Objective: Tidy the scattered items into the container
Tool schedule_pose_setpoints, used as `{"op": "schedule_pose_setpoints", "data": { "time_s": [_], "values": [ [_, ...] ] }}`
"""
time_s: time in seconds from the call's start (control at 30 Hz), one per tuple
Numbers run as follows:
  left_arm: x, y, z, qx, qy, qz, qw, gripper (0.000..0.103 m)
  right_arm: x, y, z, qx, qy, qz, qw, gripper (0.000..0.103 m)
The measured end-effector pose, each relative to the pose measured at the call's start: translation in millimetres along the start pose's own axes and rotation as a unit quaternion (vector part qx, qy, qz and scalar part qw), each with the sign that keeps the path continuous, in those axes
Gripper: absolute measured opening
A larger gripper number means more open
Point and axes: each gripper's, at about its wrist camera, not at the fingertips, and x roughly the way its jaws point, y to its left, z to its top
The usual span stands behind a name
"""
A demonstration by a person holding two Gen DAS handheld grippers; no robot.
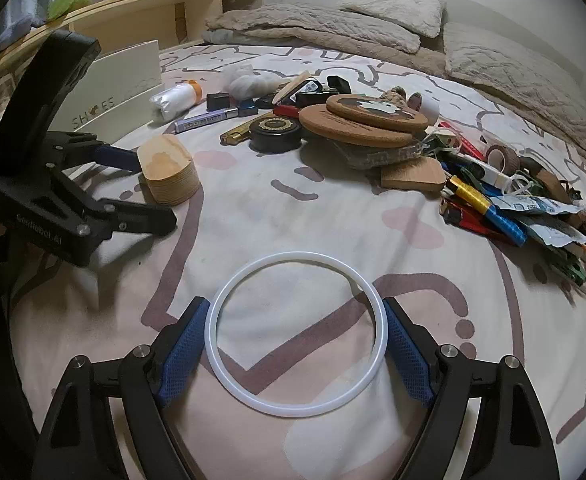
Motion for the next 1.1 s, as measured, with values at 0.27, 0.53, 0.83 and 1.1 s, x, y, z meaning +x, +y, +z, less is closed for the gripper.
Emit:
{"op": "schedule_pose_setpoints", "data": {
  "time_s": [0.27,0.53,0.83,1.1],
  "values": [
    [-7,10,2,-0.019,-0.011,-0.009,0.9997,0.087,-1,2,0,0.001,-0.002,-0.006,1.000,0.085],
    [-5,4,2,-0.008,-0.011,0.006,0.9999,0.088,-1,2,0,0.000,-0.002,-0.009,1.000,0.085],
    [-5,11,4,-0.046,-0.019,-0.005,0.9987,0.089,0,1,1,0.001,-0.002,-0.009,1.000,0.085],
    [-12,9,5,-0.061,-0.034,-0.018,0.9974,0.088,-3,-1,2,0.009,-0.009,-0.012,1.000,0.085]
  ]
}}
